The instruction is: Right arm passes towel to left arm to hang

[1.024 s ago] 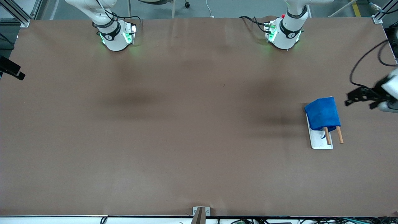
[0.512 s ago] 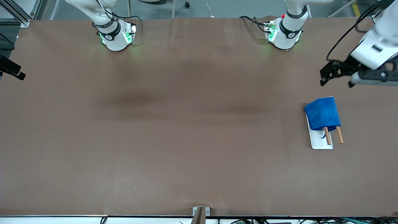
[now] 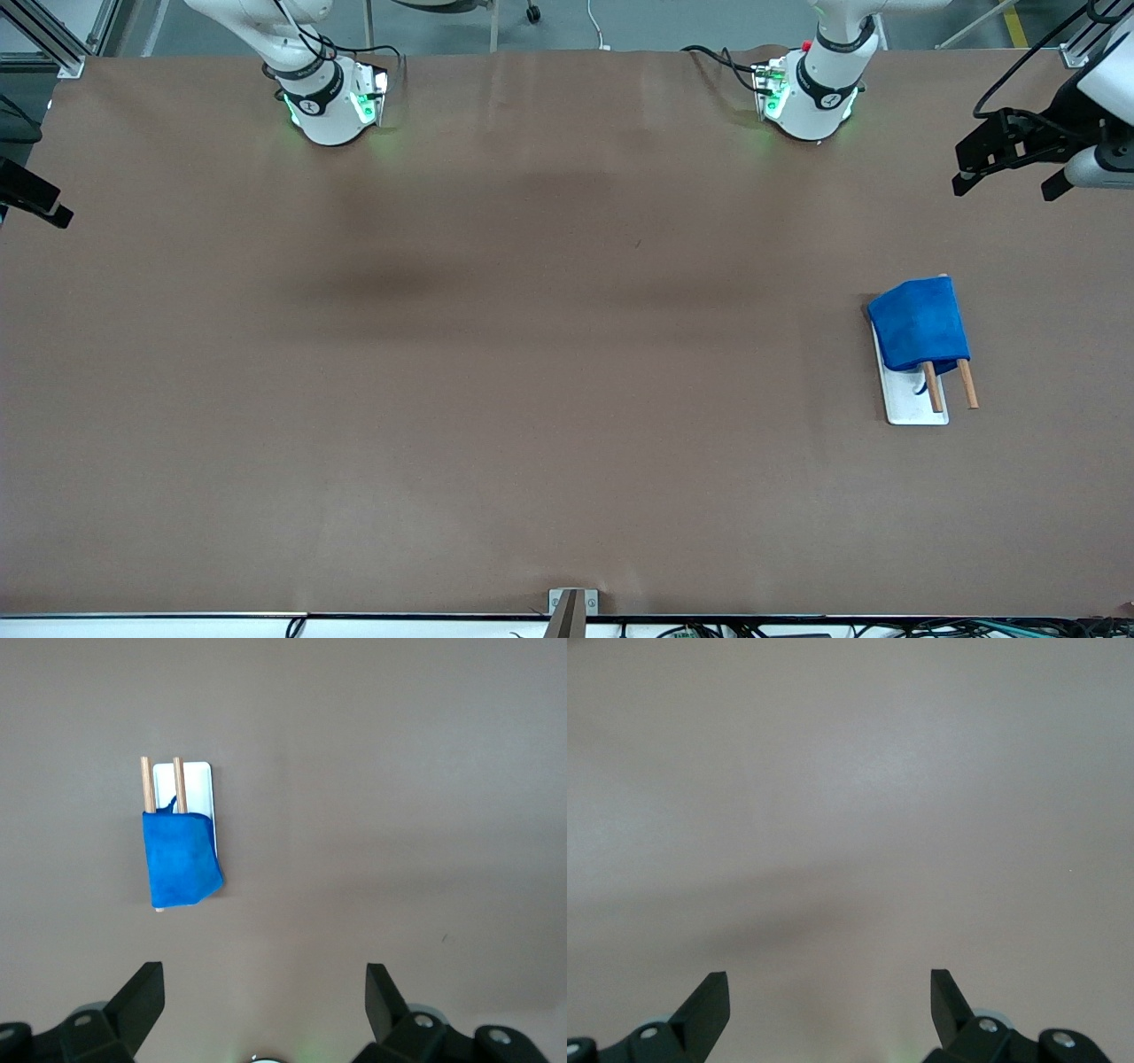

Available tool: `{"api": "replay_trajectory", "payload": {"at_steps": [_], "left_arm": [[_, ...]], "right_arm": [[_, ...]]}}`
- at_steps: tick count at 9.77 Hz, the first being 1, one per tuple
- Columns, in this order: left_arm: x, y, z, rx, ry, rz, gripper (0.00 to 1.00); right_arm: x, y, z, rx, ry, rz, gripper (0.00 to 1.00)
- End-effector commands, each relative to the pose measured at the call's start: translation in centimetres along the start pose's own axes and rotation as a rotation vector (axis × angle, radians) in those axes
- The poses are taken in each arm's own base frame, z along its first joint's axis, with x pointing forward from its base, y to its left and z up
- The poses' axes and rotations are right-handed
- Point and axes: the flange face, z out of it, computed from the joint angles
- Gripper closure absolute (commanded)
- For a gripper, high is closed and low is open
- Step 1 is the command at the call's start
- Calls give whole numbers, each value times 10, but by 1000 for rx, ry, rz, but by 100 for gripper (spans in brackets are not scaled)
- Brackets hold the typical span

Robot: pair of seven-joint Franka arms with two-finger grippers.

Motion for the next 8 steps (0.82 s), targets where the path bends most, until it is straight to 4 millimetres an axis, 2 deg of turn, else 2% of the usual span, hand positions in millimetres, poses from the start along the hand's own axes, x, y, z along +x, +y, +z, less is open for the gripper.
{"api": "replay_trajectory", "payload": {"at_steps": [1,2,8], "left_arm": [[-8,3,17,-4,-54,-14,0],[-9,2,24,-8,-56,-17,0],[-4,2,25,-10,-38,-16,0]], "right_arm": [[-3,1,0,0,-2,2,0],[-3,1,0,0,-2,2,0],[-3,1,0,0,-2,2,0]]}}
